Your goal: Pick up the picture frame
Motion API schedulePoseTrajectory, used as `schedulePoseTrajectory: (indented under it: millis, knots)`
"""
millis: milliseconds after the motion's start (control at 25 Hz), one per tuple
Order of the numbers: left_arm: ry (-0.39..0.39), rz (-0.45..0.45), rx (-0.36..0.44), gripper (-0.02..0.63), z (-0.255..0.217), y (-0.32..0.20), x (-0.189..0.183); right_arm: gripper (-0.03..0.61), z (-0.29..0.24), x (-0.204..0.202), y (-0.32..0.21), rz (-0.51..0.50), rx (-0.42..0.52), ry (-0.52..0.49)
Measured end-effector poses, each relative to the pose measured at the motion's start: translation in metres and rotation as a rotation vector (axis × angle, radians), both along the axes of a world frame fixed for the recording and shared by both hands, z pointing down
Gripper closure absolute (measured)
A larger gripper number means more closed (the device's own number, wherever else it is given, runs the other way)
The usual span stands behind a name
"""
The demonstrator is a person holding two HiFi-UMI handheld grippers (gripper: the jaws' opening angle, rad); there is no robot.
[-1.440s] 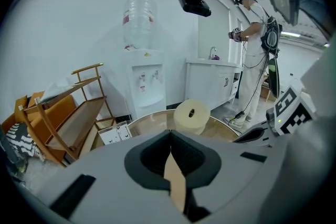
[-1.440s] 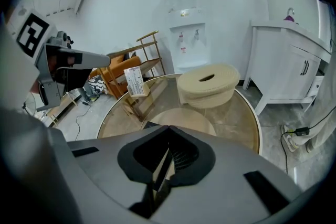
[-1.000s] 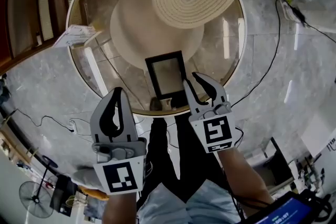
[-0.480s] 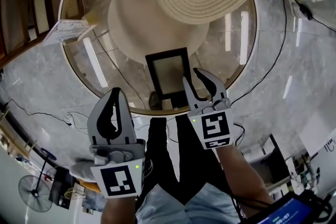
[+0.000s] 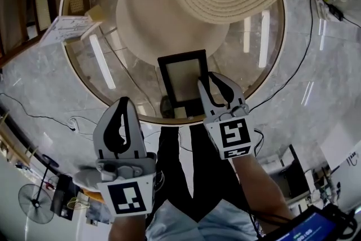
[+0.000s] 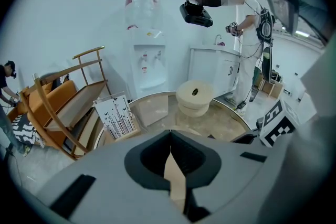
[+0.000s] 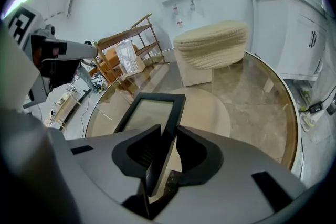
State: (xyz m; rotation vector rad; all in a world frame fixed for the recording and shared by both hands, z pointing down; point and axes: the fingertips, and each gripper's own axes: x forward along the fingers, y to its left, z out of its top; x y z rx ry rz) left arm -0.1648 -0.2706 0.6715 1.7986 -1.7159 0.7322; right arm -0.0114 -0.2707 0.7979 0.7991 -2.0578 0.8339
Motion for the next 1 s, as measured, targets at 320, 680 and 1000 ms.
schedulePoseTrajectory:
  millis: [320,680,1000]
  knots:
    - [-0.013,-0.012,0.014,0.598,-0.011,0.001,0.001,0.497,-0.013,0.002,-0.009,0.026,0.026,-0.012]
    - [-0.019,-0.021,0.061,0.598,-0.04,-0.001,-0.005,0.497,-0.05,-0.007,-0.024,0.023,0.098,-0.028]
    - [-0.038,-0.026,0.155,0.598,-0.086,-0.015,-0.003,0.497,-0.106,-0.013,-0.051,-0.002,0.261,-0.087]
